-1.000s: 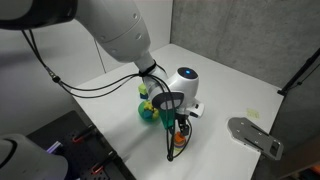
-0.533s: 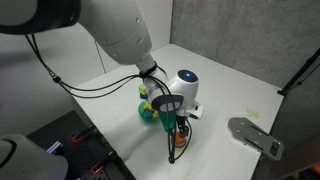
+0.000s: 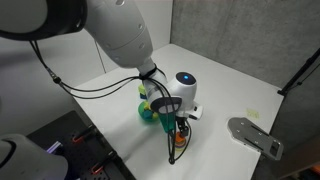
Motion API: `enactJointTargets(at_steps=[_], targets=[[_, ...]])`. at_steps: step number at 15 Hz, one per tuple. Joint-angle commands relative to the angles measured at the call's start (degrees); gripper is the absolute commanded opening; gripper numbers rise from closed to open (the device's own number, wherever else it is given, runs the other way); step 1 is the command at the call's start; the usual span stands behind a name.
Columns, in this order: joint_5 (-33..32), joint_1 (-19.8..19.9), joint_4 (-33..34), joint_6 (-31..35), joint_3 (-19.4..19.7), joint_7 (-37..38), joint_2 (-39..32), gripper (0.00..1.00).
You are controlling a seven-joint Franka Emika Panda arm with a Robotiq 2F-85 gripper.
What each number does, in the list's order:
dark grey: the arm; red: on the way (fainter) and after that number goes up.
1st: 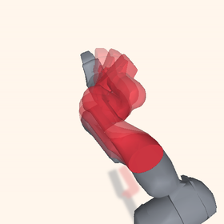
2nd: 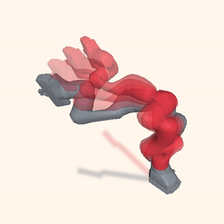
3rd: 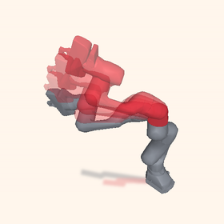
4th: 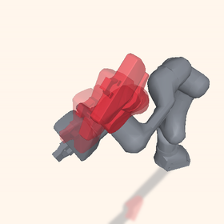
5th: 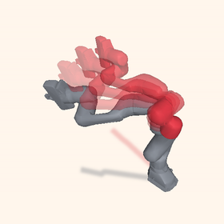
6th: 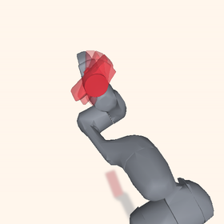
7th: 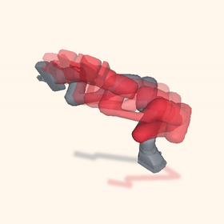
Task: Put the small orange bowl in the small green bowl
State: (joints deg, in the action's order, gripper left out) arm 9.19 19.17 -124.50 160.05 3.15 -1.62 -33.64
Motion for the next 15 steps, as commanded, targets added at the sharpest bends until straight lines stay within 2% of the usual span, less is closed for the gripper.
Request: enactJointTargets(at_steps=[1,15], targets=[[1.7,1.6,0.2,0.9,-1.4,-2.6,-0.4,1.0],[1.3,1.1,-3.7,-0.2,-0.7,-1.7,2.4,1.0]])
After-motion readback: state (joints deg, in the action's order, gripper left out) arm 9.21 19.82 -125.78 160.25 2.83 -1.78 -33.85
